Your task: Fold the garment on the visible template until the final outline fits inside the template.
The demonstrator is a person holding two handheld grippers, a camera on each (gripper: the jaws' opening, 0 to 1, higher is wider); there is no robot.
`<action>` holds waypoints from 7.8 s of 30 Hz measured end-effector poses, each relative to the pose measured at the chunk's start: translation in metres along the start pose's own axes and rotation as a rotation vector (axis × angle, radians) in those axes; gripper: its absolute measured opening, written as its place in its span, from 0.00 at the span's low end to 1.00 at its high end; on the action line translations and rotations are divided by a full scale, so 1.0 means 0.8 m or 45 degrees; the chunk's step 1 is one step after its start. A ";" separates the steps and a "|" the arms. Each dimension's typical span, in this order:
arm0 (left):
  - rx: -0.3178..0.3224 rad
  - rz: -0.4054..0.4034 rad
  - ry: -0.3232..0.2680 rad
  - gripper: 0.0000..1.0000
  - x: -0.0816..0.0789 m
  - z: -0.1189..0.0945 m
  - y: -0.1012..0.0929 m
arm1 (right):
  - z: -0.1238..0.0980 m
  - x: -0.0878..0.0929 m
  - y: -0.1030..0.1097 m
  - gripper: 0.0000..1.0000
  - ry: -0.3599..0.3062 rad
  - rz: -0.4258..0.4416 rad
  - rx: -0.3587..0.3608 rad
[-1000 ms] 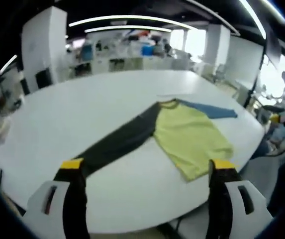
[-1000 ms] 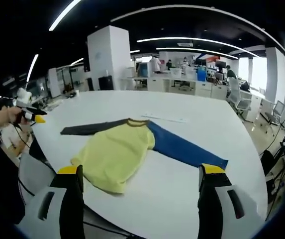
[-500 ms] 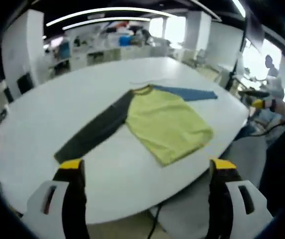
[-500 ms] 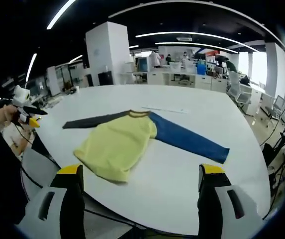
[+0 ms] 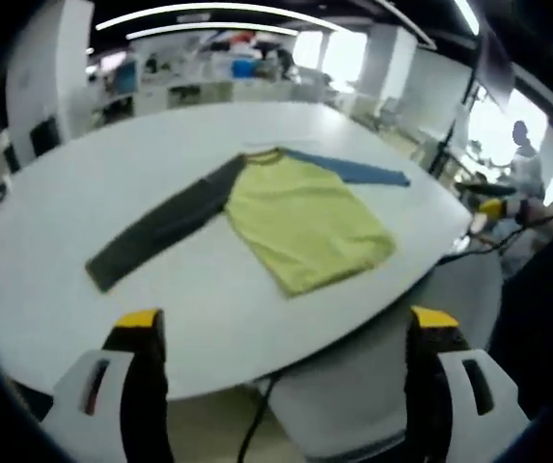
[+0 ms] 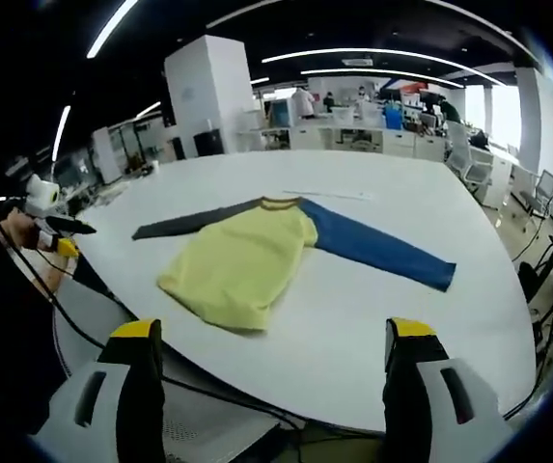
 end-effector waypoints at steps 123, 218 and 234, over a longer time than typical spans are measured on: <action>0.213 0.094 0.195 0.00 0.024 0.124 -0.019 | 0.129 0.015 0.053 0.02 0.305 -0.564 -0.464; 0.015 -0.063 0.218 0.16 -0.094 0.246 0.099 | 0.309 -0.094 -0.060 0.18 0.565 -0.668 -0.300; 0.062 0.012 0.113 0.40 -0.103 0.173 0.073 | 0.211 -0.090 -0.059 0.43 0.409 -0.383 -0.202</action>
Point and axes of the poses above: the point that each gripper's makers call its tool centre point, and the gripper's own axes: z roughly forward along the fingers, y roughly to its left, x roughly out of its underside, the point moved 7 cm from there along -z, roughly backward along the fingers, and after that the axes turned 1 degree about y, right-handed, at the moved point
